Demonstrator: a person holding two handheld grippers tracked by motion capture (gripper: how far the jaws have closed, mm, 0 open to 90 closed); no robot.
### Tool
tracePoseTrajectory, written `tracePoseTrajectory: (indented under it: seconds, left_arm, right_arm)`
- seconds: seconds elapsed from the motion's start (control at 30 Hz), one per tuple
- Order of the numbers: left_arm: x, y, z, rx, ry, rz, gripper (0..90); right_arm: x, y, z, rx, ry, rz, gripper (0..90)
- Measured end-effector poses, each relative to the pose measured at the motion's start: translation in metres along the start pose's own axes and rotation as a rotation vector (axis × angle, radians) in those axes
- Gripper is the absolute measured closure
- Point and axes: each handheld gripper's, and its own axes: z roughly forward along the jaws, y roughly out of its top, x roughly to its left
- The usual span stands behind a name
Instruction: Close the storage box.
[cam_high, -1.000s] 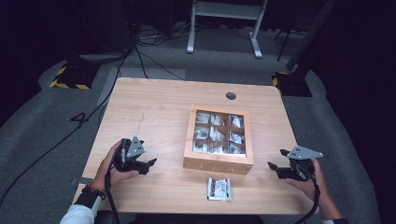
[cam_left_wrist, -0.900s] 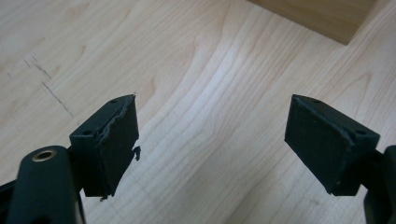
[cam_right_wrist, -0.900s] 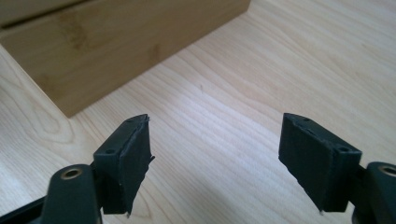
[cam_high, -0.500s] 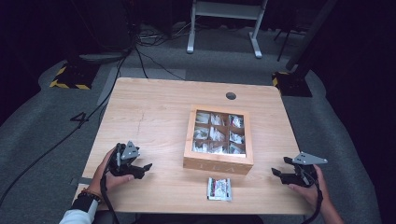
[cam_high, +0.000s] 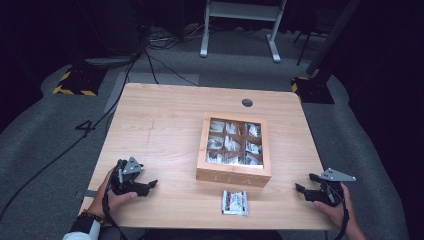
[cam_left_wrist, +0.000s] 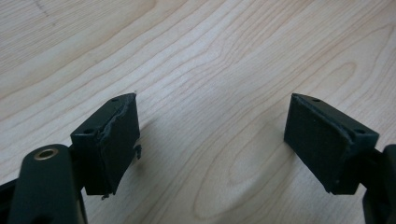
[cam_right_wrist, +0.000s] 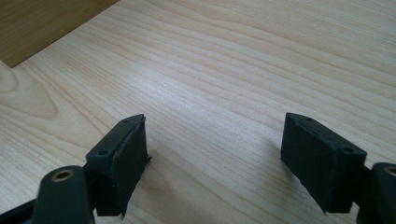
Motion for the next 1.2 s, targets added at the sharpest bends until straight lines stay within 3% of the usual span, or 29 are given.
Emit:
tracePoseTrajectory:
  seconds: [1.2]
  left_arm:
    - [-0.0007,-0.0008,-0.0006,0.001,0.010,-0.012,18.3]
  right_arm:
    - [0.0002,0.0002,0.0005,0.001,-0.004,0.006,21.7]
